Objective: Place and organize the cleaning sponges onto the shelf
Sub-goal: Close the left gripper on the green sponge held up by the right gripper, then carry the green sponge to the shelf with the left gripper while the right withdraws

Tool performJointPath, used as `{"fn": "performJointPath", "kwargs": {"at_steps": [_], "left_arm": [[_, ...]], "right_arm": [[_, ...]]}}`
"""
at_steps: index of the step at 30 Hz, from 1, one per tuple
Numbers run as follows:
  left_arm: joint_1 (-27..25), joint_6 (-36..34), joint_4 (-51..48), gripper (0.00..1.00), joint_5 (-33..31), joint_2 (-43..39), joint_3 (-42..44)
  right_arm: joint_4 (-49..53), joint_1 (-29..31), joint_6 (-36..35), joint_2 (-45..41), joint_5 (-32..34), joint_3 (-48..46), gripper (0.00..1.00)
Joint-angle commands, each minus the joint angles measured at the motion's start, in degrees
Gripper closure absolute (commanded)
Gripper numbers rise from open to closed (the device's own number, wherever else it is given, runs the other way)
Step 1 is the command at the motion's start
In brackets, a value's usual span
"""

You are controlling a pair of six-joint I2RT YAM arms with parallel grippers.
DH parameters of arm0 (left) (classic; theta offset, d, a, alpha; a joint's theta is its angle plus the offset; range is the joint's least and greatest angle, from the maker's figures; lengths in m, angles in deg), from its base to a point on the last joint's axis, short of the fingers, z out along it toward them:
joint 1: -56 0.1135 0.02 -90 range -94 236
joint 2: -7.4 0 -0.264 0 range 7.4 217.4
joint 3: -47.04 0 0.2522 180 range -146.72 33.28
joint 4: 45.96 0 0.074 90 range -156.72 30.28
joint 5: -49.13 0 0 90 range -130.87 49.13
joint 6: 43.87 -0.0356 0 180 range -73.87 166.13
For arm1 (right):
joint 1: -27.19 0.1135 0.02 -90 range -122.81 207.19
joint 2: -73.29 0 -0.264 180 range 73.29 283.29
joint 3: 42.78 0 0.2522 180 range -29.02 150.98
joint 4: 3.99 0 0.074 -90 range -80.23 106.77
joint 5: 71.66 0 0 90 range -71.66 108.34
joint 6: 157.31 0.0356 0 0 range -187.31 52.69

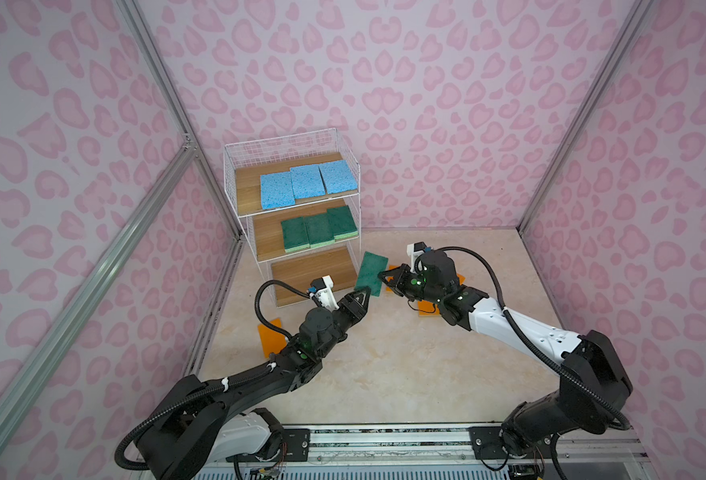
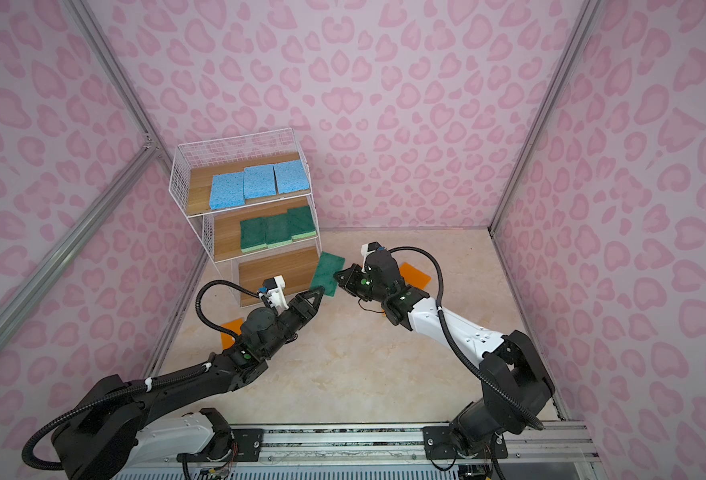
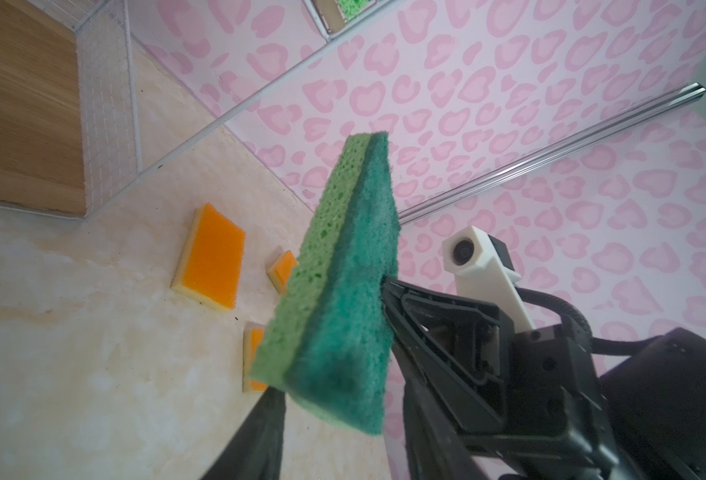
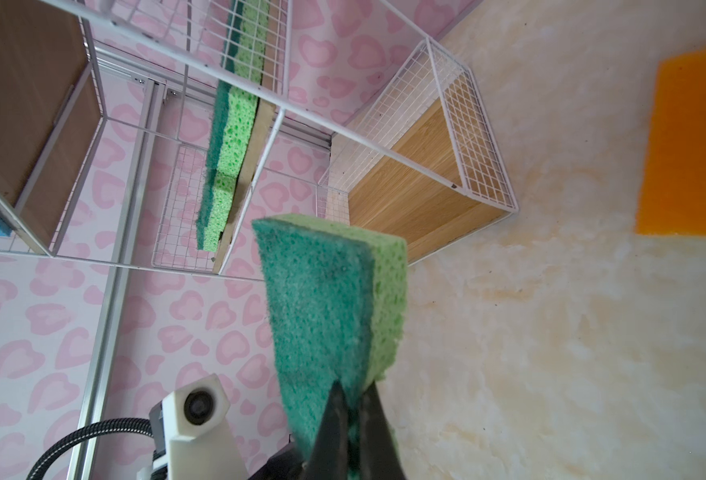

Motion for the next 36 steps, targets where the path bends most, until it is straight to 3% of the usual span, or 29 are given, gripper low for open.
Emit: {"fn": "performJointPath", "kwargs": {"at_steps": [1,7,16,19,22,24,25,27,29,32,36], "left_arm": [[0.03,1.31,3.78,0.54,0.17,0.91,-0.96],[0.08,1.47,3.44,0.46,-0.16,0.51,-0.62],[0.12,1.22,3.34,0.59,-0.92,0.82,-1.32],[0.15,1.22,3.63,0.71,-0.71,1.35,-1.81],[0.1,1.23,3.61,0.92,-0.53,1.37,-2.16],[0.1,1.22,3.61,0.96,-0.43,1.12,-2.1],[0.11,1.23,3.61,0.96,-0.44,0.9,-2.0],[0.13,1.55,3.61,0.96,-0.82,-0.25,-1.33],[0.17,1.62,3.2,0.96,-1.79,-2.53,-0.24],[0.25,1.19,0.92,0.96,-5.02,-8.53,1.99],[0.8,0.53,-4.81,0.96,-10.72,-17.99,4.28]], "right_arm": [[0.04,0.19,-1.46,-0.71,-0.51,-0.39,1.0],[-0.01,-0.47,-1.74,-1.11,-0.51,-0.45,1.0],[-0.72,0.12,-1.82,-0.36,-1.77,-0.83,1.0],[-0.71,0.2,-1.86,-0.28,-1.88,-0.92,1.0],[-0.71,0.25,-2.1,-0.51,-1.72,-0.94,1.0],[-0.66,0.21,-2.44,-0.39,-1.97,-0.77,1.0],[-0.66,0.15,-2.66,-0.38,-2.11,-0.78,0.95],[-0.54,-0.16,-2.8,-0.35,-2.49,-0.77,0.7],[-0.07,-0.37,-3.07,-0.77,-2.6,-0.8,0.55],[0.87,-1.02,-3.51,-2.36,-1.78,-1.63,0.47],[-0.32,-2.58,-2.91,-5.21,-0.67,-4.86,0.44]]}}
